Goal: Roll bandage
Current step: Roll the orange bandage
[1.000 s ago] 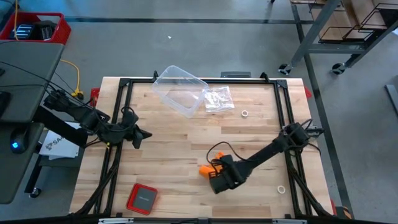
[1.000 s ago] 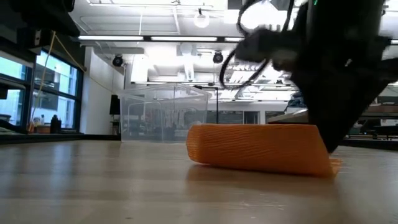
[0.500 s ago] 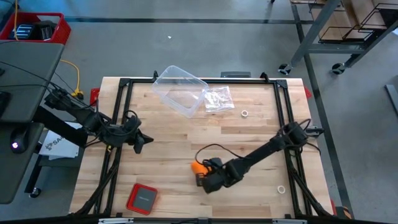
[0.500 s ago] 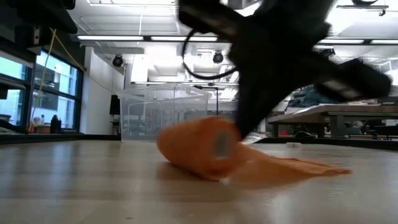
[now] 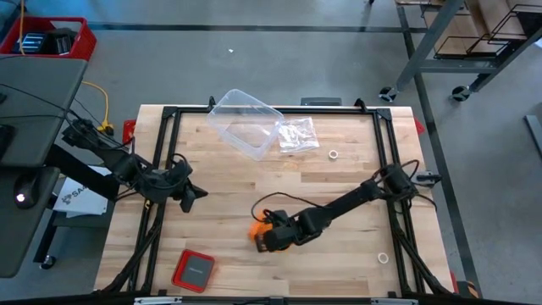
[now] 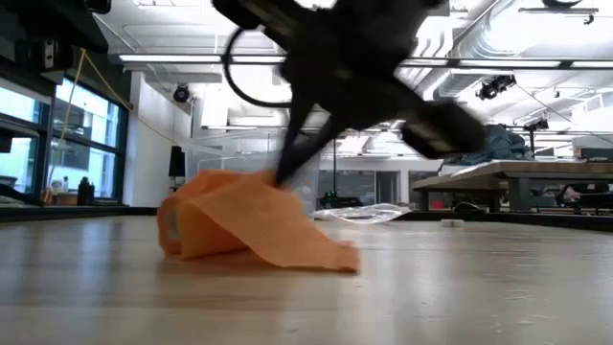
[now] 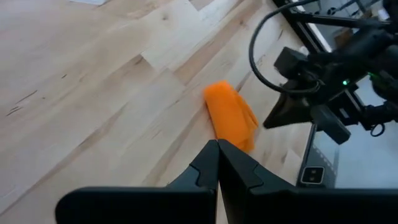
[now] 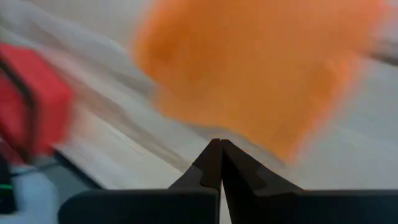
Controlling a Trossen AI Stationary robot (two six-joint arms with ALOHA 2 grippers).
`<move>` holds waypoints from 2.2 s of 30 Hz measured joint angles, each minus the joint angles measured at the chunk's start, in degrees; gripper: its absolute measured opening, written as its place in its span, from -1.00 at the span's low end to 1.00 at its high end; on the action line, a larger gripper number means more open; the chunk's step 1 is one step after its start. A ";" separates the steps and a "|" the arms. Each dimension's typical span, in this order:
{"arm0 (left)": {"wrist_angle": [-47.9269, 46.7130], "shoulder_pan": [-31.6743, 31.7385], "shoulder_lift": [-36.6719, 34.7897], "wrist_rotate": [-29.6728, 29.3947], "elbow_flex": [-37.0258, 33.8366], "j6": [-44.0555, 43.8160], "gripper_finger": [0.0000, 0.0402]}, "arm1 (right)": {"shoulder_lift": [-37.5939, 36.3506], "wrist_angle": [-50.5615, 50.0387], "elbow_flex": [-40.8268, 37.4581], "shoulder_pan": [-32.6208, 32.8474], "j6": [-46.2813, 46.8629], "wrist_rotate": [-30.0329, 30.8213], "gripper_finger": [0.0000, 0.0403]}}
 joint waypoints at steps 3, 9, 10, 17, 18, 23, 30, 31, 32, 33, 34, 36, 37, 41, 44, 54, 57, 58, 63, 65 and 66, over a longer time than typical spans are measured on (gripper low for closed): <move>0.10 0.03 1.24 -0.02 0.00 -0.01 -1.00 | -0.25 -4.39 -0.04 1.04 0.50 -1.17 -1.00; 0.38 0.04 5.35 -0.02 0.00 -2.71 -1.00 | -0.44 -6.58 -0.06 2.22 4.81 2.10 -1.00; 0.42 0.04 6.19 -0.05 0.00 -3.30 -1.00 | -0.61 -6.04 -0.06 2.15 4.76 2.45 -1.00; 3.07 0.04 14.83 0.91 0.00 -10.18 -1.00 | -0.88 -15.80 -0.10 2.71 8.31 3.72 -1.00; 4.39 0.12 16.74 0.57 -0.08 -10.36 -1.00 | -0.88 -17.13 -0.10 2.84 8.63 3.72 -1.00; 18.26 2.92 27.00 2.82 -1.68 -6.41 -1.00 | -0.78 -17.70 -1.26 2.13 8.84 3.22 -1.00; 33.29 6.93 40.18 6.51 -1.75 -2.56 -1.00 | -0.47 -11.24 -5.34 0.12 8.04 3.68 -1.00; 34.69 7.35 41.78 8.25 -1.75 -2.17 -1.00 | -0.51 -11.03 -5.56 0.12 7.97 3.70 -1.00; 36.00 7.70 43.46 9.85 -1.75 -2.20 -1.00 | -0.55 -10.84 -5.75 0.12 8.02 3.72 -1.00; 37.47 7.76 45.00 11.02 -1.75 -2.84 -1.00 | -0.55 -10.49 -5.78 0.14 8.40 3.74 -1.00; 39.00 7.74 46.55 11.64 -1.75 -3.65 -1.00 | -0.51 -9.75 -5.83 0.14 8.64 3.73 -1.00; 41.87 7.43 49.58 12.67 -1.75 -4.82 -1.00 | 0.26 -6.14 -5.87 0.28 8.31 3.73 -1.00; 43.23 7.23 51.09 13.32 -1.75 -5.34 -1.00 | 0.76 -5.15 -5.82 0.37 8.04 3.79 -1.00; 49.33 6.44 55.61 16.36 -1.75 -8.67 -1.00 | 2.19 -3.97 -5.72 0.88 10.49 4.61 -1.00; 54.80 5.61 57.89 17.58 -1.66 -8.98 -1.00 | 2.29 -2.98 -5.72 1.05 10.67 6.20 -1.00; 67.96 5.35 60.30 18.44 -1.64 -7.96 -1.00 | 1.39 -4.33 -3.93 0.95 4.78 6.82 -1.00; 67.49 5.35 60.36 18.70 -1.66 -7.83 -1.00 | -1.01 -9.79 -3.93 1.40 4.00 6.84 -1.00; 67.51 5.35 60.36 19.02 -1.66 -7.21 -1.00 | -1.87 -11.89 -3.93 1.62 3.89 6.95 -1.00; 67.28 6.29 59.72 26.62 -1.66 -3.41 -1.00 | -5.33 -16.25 -3.93 2.65 2.35 7.35 -1.00; 67.57 6.54 58.47 28.87 -1.68 -1.99 -1.00 | -5.60 -14.66 -3.91 2.74 2.13 7.51 -1.00; 67.50 6.64 57.71 29.23 -1.68 -1.21 -1.00 | -5.58 -13.55 -3.91 2.70 2.03 7.82 -1.00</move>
